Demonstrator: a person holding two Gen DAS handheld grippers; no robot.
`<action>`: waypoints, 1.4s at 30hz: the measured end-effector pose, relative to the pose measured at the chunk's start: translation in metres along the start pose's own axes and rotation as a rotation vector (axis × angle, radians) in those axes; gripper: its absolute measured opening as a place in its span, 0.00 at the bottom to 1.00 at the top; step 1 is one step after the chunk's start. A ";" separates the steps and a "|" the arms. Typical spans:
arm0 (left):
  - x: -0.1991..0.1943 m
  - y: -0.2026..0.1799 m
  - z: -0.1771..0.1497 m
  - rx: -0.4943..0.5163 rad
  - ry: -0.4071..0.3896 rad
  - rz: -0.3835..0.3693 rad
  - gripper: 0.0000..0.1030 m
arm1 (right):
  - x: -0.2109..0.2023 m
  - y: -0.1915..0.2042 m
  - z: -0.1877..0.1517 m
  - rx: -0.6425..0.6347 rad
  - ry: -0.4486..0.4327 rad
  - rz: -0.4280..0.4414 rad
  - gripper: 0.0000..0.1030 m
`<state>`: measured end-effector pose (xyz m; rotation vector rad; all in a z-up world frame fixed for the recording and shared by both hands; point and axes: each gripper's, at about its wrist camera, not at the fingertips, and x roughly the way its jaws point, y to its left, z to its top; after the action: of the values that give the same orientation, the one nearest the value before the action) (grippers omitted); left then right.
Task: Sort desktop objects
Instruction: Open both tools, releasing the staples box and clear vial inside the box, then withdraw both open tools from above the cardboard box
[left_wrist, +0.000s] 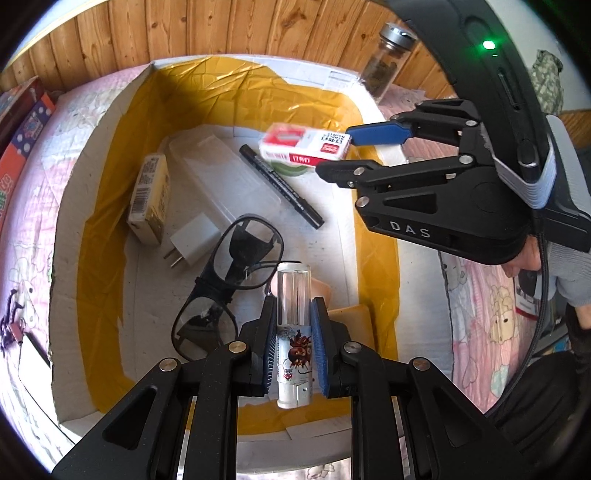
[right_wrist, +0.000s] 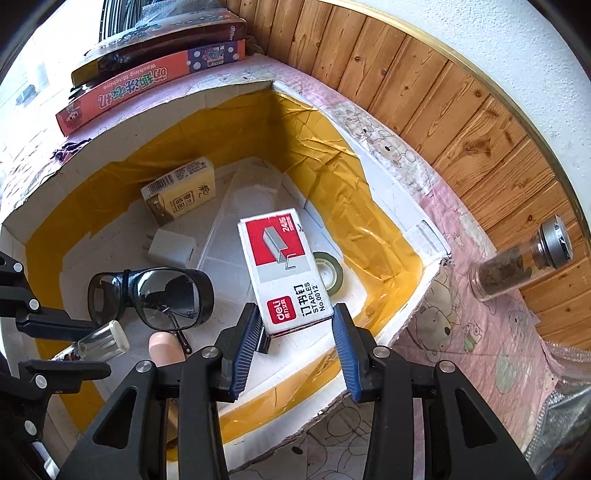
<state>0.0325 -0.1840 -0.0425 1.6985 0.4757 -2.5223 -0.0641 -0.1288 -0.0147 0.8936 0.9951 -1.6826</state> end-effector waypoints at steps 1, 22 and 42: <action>0.000 0.000 0.000 -0.002 0.004 -0.001 0.23 | 0.000 0.001 0.000 0.000 0.000 0.000 0.42; -0.032 0.007 0.004 -0.057 -0.102 0.048 0.35 | -0.055 -0.017 -0.026 0.236 -0.101 0.118 0.46; -0.047 -0.009 0.003 -0.081 -0.221 0.072 0.55 | -0.106 0.028 -0.087 0.290 -0.185 0.217 0.58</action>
<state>0.0457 -0.1818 0.0033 1.3630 0.4823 -2.5607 0.0023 -0.0182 0.0391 0.9737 0.5179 -1.7112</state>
